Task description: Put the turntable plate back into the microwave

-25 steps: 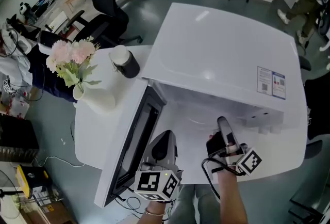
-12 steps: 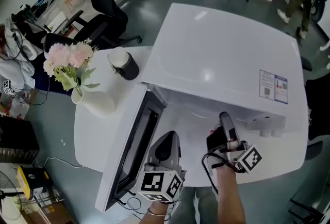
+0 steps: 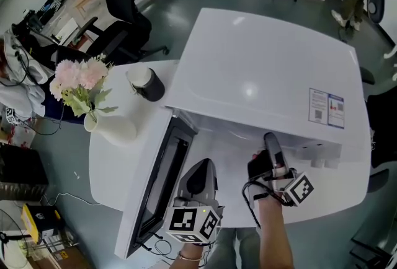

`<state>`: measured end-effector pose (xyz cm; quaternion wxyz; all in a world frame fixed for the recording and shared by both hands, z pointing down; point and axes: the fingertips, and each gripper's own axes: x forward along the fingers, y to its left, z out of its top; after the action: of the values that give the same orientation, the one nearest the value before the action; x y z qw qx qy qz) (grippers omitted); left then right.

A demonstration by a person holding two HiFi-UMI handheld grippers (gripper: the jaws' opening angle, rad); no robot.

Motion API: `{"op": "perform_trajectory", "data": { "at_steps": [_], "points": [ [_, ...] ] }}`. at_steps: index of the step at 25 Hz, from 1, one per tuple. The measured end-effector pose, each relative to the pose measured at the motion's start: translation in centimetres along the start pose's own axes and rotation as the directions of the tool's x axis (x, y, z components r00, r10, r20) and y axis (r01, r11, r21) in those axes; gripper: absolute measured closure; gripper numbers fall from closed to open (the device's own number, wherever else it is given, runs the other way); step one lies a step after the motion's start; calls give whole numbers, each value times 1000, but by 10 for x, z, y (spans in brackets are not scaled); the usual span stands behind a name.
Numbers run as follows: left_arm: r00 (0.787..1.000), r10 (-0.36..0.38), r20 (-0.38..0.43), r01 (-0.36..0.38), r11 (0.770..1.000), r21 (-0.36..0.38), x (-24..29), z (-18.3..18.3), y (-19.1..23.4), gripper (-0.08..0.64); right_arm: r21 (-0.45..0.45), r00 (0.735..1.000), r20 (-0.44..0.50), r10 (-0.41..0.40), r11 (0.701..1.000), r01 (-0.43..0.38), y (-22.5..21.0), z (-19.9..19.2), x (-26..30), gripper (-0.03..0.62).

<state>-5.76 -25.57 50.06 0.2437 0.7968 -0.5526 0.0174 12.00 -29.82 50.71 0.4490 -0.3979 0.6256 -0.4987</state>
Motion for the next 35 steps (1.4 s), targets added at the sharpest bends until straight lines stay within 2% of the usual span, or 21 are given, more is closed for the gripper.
{"op": "perform_trajectory", "data": {
  "at_steps": [8,35],
  "points": [
    [1000,-8,-5,8,1000,-3,6,-2,-5,560,19,998,55,-22,1000,21,-8,7,4,522],
    [999,-18,-27,17,1000,-16,16,-7,-2,560,56,990,125,-59,997,52,-25,12,21,520]
  ]
}}
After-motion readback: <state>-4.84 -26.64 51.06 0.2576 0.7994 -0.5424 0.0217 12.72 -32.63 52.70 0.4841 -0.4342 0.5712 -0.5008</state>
